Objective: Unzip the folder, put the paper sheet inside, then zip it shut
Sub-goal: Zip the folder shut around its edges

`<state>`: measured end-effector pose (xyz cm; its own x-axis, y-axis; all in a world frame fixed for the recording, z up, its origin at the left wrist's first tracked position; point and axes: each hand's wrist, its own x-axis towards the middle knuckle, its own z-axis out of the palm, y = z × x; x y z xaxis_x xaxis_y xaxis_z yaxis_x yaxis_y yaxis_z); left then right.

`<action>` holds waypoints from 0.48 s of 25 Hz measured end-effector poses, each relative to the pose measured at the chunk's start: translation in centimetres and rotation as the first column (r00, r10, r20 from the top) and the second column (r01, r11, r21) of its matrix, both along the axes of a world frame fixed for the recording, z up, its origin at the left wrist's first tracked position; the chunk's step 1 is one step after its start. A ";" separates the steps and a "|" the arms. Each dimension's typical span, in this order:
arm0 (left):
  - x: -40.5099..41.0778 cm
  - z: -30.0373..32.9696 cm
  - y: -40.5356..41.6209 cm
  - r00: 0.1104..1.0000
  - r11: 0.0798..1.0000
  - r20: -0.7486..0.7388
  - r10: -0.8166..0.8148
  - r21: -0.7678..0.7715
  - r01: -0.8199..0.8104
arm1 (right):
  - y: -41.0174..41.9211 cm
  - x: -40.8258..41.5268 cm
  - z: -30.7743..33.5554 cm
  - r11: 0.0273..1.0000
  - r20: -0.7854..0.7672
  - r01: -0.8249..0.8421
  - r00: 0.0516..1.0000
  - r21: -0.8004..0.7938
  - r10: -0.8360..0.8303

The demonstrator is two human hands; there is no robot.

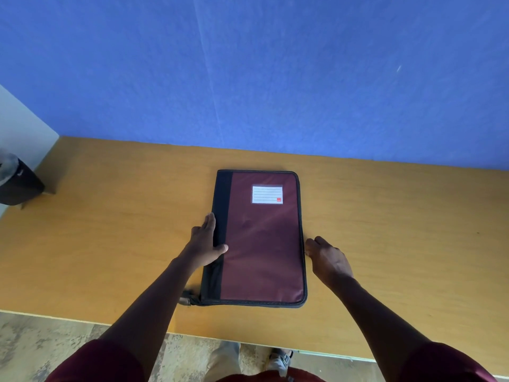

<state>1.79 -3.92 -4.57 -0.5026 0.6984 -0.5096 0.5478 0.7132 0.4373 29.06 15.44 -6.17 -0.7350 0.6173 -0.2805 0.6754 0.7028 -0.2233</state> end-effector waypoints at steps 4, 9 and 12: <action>-1.4 0.0 2.4 0.997 0.996 0.033 0.072 0.048 -0.074 | 0.8 -1.2 0.4 1.000 0.030 0.014 0.999 0.003 -0.014; -3.4 -0.2 4.4 0.998 0.997 0.006 0.064 0.042 -0.064 | 1.8 -2.6 0.5 0.998 -0.014 0.065 0.998 -0.005 -0.065; -4.3 -0.2 5.5 0.998 0.998 -0.011 0.059 0.039 -0.059 | 2.6 -3.5 0.3 0.994 -0.030 0.107 0.994 -0.018 -0.107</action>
